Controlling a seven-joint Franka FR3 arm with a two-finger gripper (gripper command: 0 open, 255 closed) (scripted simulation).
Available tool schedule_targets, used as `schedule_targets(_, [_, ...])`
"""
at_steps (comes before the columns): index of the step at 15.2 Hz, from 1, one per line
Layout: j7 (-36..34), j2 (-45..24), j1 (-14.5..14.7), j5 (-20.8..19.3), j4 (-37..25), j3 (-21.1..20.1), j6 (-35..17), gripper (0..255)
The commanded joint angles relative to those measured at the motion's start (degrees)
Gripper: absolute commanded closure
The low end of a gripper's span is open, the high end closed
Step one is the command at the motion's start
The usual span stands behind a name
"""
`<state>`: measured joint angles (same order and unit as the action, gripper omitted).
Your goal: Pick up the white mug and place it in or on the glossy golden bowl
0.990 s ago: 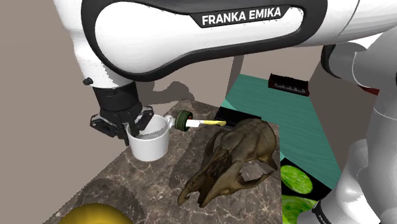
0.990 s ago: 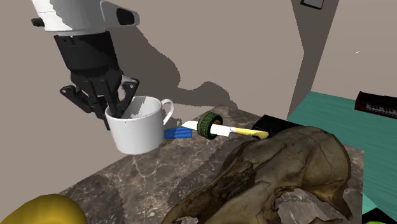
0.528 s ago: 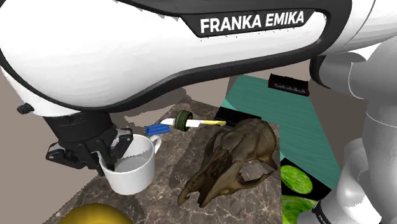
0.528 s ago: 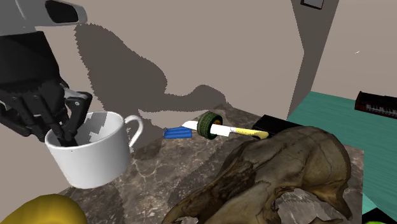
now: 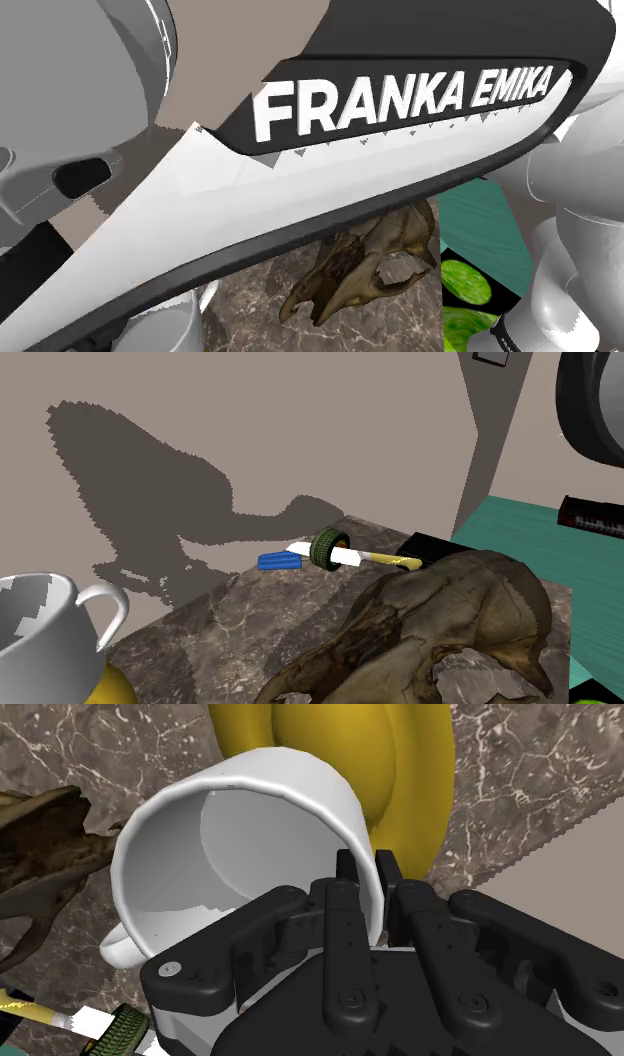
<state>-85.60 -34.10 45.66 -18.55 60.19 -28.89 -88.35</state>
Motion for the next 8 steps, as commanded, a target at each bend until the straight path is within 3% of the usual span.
schedule_targets(1, [-1.9, -2.7, 3.1, -1.0, -4.2, 0.1, 1.7, 255])
schedule_targets(8, [-2.7, -1.2, 1.2, -0.5, 4.0, -0.1, -4.7, 255])
